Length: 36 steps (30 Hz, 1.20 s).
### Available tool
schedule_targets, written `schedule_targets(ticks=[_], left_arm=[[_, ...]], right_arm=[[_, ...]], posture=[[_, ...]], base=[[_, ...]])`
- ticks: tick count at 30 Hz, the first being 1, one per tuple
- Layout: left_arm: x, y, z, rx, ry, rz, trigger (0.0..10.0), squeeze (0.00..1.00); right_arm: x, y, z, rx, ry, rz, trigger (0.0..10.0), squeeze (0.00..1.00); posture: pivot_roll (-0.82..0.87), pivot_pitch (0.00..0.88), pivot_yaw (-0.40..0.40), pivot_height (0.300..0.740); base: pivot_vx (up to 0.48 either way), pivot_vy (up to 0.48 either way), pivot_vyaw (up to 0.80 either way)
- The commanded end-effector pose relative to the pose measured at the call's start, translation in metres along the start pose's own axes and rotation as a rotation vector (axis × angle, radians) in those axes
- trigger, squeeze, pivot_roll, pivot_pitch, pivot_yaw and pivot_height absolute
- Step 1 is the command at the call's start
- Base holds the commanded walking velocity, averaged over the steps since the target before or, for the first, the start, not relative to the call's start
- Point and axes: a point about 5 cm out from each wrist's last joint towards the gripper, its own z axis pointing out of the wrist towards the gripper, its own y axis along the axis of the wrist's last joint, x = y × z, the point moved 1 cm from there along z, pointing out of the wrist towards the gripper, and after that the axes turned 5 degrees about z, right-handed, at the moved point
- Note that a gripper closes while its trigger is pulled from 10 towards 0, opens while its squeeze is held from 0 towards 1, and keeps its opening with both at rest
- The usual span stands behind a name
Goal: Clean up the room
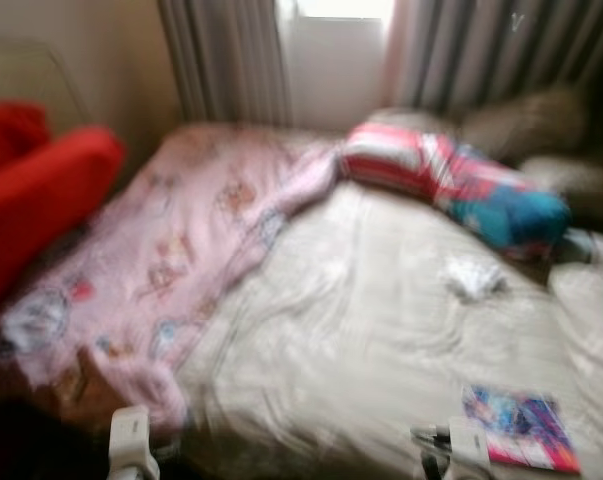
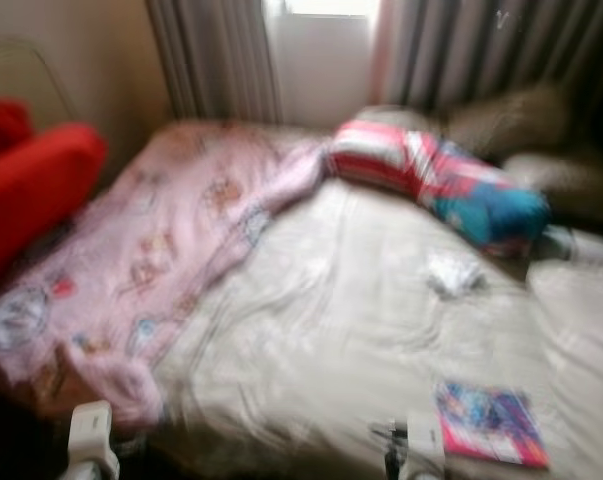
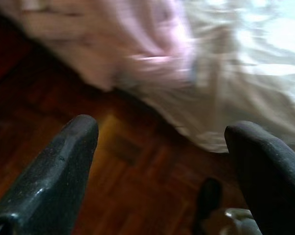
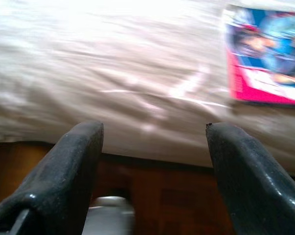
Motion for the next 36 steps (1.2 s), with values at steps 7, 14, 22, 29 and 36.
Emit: schedule_targets(ticks=[7, 14, 22, 29, 36], left_arm=[[0.0, -0.01, -0.002, 0.034, 0.001, -0.001, 10.0, 0.0], [0.004, -0.013, -0.004, 0.046, 0.004, -0.001, 10.0, 0.0], [0.009, -0.017, -0.005, 0.058, 0.01, 0.0, 10.0, 0.0], [0.01, -0.02, -0.006, 0.069, 0.007, 0.01, 10.0, 0.0], [0.009, -0.016, -0.005, 0.058, 0.0, 0.02, 10.0, 0.0]], right_arm=[[-0.004, -0.007, -0.001, 0.029, -0.007, 0.017, 10.0, 0.0], [-0.003, -0.008, -0.001, 0.032, 0.002, 0.015, 10.0, 0.0], [-0.001, -0.009, -0.002, 0.039, 0.013, 0.003, 10.0, 0.0], [0.003, -0.013, -0.002, 0.051, 0.025, -0.01, 10.0, 0.0], [0.003, -0.016, -0.003, 0.061, 0.027, -0.009, 10.0, 0.0]], posture=[[-0.02, 0.0, 0.042, 0.74], [-0.02, 0.0, 0.043, 0.74], [-0.01, 0.0, 0.045, 0.74], [-0.02, 0.0, 0.05, 0.74], [-0.02, 0.0, 0.054, 0.74]], base=[[0.0, 0.48, 0.41], [0.0, 0.48, 0.0], [0.0, 0.48, 0.0], [0.0, 0.48, 0.0], [0.0, 0.48, 0.0]])
